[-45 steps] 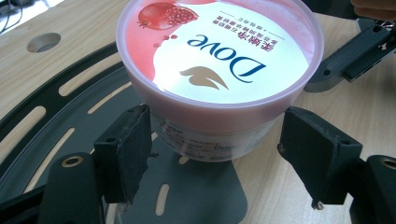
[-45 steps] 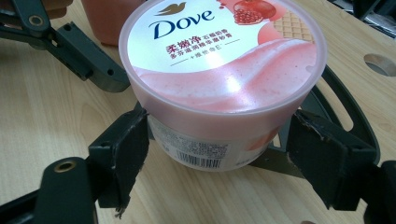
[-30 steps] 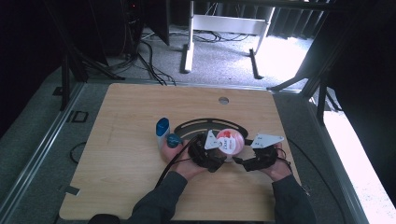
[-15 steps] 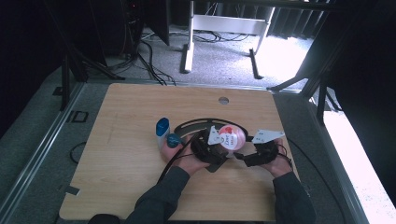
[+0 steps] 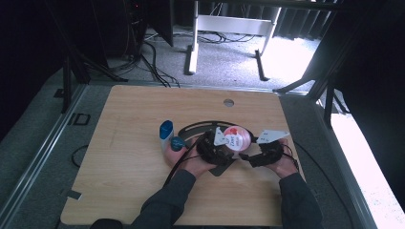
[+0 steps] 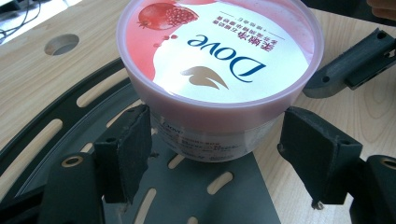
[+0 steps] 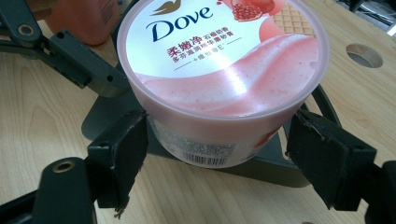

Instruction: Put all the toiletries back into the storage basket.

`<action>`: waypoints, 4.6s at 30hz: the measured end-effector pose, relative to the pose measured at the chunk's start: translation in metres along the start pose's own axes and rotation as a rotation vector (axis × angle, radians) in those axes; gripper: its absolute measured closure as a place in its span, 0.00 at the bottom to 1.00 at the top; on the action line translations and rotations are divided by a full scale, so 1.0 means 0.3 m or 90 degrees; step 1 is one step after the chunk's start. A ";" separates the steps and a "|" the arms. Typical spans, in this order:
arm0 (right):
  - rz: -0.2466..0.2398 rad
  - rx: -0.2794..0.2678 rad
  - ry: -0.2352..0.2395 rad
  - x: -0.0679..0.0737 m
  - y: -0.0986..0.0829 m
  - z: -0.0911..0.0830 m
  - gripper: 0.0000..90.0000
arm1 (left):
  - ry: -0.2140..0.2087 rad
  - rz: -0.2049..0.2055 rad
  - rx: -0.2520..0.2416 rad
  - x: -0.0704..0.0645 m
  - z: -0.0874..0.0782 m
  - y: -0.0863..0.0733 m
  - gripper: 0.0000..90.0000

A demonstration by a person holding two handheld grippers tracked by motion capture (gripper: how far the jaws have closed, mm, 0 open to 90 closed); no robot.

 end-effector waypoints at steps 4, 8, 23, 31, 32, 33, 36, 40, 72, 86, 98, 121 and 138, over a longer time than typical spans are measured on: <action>-0.002 0.002 0.003 -0.009 -0.002 0.006 0.23 | -0.001 0.001 0.004 0.005 0.007 0.000 0.29; -0.002 0.007 0.005 -0.018 -0.002 0.013 0.23 | 0.004 -0.003 0.004 0.009 0.014 0.001 0.29; 0.006 0.013 0.002 -0.063 0.010 0.026 0.23 | 0.016 -0.029 -0.009 0.030 0.049 0.016 0.29; 0.015 0.017 -0.009 -0.091 0.014 0.040 0.23 | 0.021 -0.042 -0.009 0.049 0.077 0.027 0.29; 0.014 0.017 -0.012 -0.093 0.014 0.042 0.23 | 0.021 -0.043 -0.009 0.053 0.081 0.027 0.29; 0.015 0.017 -0.014 -0.095 0.015 0.045 0.23 | 0.020 -0.046 -0.009 0.056 0.084 0.027 0.29; 0.017 0.023 -0.018 -0.102 0.014 0.055 0.23 | 0.025 -0.047 -0.001 0.060 0.097 0.028 0.29; 0.024 0.032 -0.019 -0.112 0.007 0.069 0.23 | 0.021 -0.056 0.001 0.066 0.116 0.023 0.29; 0.059 0.069 -0.023 -0.140 -0.036 0.120 0.24 | 0.019 -0.076 0.040 0.076 0.192 0.007 0.29; 0.070 0.077 -0.020 -0.153 -0.047 0.111 0.25 | 0.011 -0.079 0.057 0.071 0.199 0.025 0.33; 0.076 0.090 -0.021 -0.159 -0.055 0.100 0.28 | 0.001 -0.062 0.066 0.078 0.200 0.021 0.43; 0.090 0.067 -0.015 -0.147 -0.101 0.082 0.30 | 0.003 -0.054 0.057 0.077 0.198 0.018 0.48; 0.098 0.029 -0.005 -0.099 -0.121 0.065 0.33 | -0.007 -0.084 0.032 0.068 0.161 0.004 0.54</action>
Point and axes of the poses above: each handheld gripper's, and its own axes: z roughly forward along the jaws, y roughly out of its top, x roughly to its left, the point moved 2 cm from there along z, roughly forward along the jaws, and after that the axes turned 1 degree about -z, right-handed, at the moved point
